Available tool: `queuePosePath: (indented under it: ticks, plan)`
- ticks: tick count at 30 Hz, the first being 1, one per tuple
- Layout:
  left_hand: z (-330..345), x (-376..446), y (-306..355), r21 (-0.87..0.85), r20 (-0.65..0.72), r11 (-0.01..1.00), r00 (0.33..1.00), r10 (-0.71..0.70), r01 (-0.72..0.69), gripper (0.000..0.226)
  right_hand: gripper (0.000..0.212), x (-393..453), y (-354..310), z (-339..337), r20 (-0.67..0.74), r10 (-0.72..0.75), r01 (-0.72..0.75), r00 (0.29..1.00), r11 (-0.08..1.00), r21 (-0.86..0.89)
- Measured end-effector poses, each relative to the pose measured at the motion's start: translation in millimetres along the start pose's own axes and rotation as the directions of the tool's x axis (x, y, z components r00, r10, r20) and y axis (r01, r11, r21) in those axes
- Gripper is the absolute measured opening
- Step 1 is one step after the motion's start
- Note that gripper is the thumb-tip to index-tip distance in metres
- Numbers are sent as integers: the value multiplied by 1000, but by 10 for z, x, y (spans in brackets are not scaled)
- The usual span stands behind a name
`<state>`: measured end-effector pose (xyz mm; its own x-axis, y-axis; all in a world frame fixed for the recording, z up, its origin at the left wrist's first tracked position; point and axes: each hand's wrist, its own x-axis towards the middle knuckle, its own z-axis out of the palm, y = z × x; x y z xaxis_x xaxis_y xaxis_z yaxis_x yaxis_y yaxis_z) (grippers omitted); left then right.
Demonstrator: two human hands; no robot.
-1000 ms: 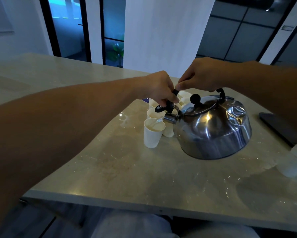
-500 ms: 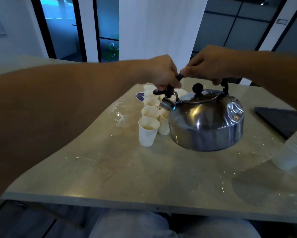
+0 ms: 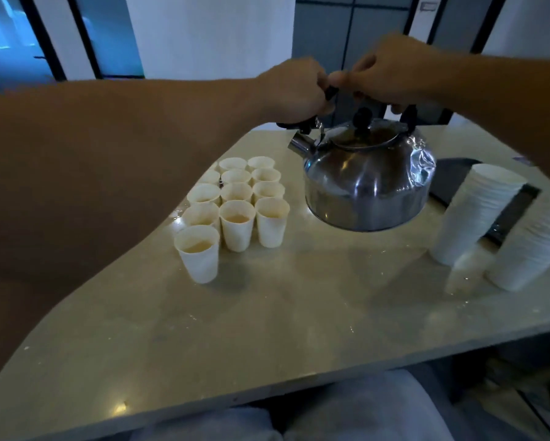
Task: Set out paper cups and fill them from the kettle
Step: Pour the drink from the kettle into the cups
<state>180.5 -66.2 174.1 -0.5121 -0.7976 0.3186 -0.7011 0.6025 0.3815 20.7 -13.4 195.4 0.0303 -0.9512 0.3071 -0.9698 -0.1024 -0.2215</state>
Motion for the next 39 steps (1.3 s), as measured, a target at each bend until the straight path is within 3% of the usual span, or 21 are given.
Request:
queuePosePath:
  ticks: [6, 9, 12, 16, 20, 27, 30, 33, 36, 39]
  plan:
    - [510, 328, 202, 128, 81, 990, 995, 57, -67, 9, 66, -24, 567, 268, -56, 2, -7, 998, 995, -95]
    - [758, 444, 194, 148, 142, 987, 989, 43, -64, 11, 65, -25, 817, 485, 28, -29, 34, 999, 982, -186]
    - [1021, 526, 113, 203, 195, 978, 981, 9, -50, 18, 44, -31, 981, 729, 62, -49, 61, 997, 975, -212]
    - [1241, 648, 16, 208, 238, 977, 971, -4, -47, 26, 50, 63, 1137, 1002, 107, 13, 14, 994, 969, -246]
    - [1390, 768, -51, 200, 254, 979, 967, -21, -32, 23, 57, 172, 1311, 1242, 66, 127, -130, 990, 990, 53]
    - [1605, 900, -155, 187, 262, 982, 965, -25, -25, 24, 56, 202, 1452, 1484, 41, 191, -195, 981, 969, 155]
    - [1617, 903, -158, 163, 239, 987, 970, -51, 11, 25, 43, 216, 1499, 1517, 32, 182, -185, 983, 975, 126]
    - [1697, 809, -156, 134, 120, 990, 991, -67, 51, 34, 36, 209, 1596, 1585, 13, 178, -177, 984, 963, 201]
    - [1814, 549, -23, 183, -75, 982, 995, 61, -47, 33, 31, 156, 1674, 1699, -91, 181, -142, 979, 932, 333]
    - [1835, 298, 99, 69, -47, 997, 998, 44, -41, 27, 28, 76, 1694, 1733, -259, 222, -109, 940, 915, 388]
